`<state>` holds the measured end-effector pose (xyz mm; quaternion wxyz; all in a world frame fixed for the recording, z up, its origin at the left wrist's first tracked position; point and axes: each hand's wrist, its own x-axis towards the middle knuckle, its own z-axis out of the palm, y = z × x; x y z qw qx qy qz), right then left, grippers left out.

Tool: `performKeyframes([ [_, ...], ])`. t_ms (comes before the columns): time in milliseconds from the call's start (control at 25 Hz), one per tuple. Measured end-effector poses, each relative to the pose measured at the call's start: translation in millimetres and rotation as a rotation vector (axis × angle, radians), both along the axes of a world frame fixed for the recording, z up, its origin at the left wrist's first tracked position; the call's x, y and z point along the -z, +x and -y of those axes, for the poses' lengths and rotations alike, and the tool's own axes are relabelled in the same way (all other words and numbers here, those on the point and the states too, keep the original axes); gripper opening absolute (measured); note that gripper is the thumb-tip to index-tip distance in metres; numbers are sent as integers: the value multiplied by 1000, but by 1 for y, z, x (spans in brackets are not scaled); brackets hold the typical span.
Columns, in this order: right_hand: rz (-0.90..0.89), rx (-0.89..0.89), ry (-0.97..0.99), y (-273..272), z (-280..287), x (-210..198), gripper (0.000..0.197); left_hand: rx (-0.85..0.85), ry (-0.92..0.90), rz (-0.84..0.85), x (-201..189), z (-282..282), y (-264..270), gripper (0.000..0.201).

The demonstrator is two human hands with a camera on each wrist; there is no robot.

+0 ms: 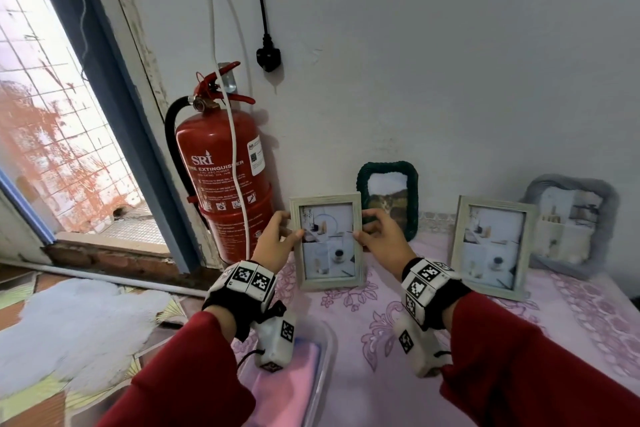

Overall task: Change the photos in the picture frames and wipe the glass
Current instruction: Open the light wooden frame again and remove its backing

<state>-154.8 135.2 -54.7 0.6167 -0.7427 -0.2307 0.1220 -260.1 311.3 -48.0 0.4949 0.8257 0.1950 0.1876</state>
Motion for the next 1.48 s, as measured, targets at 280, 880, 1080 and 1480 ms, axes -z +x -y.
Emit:
performKeyframes([
  [280,-19,-87,188,-43,52,-23,31,148,-102,180,-15,44,-31,33],
  [880,-310,47,446,-114,158,6,30,202,-176,187,15,154,-66,37],
  [1080,-402,177,561,-128,182,19,33,94,157,251,27,191,-72,51],
  [1480,-310,143,484,-139,208,23,32,431,-135,273,30,277,-87,46],
])
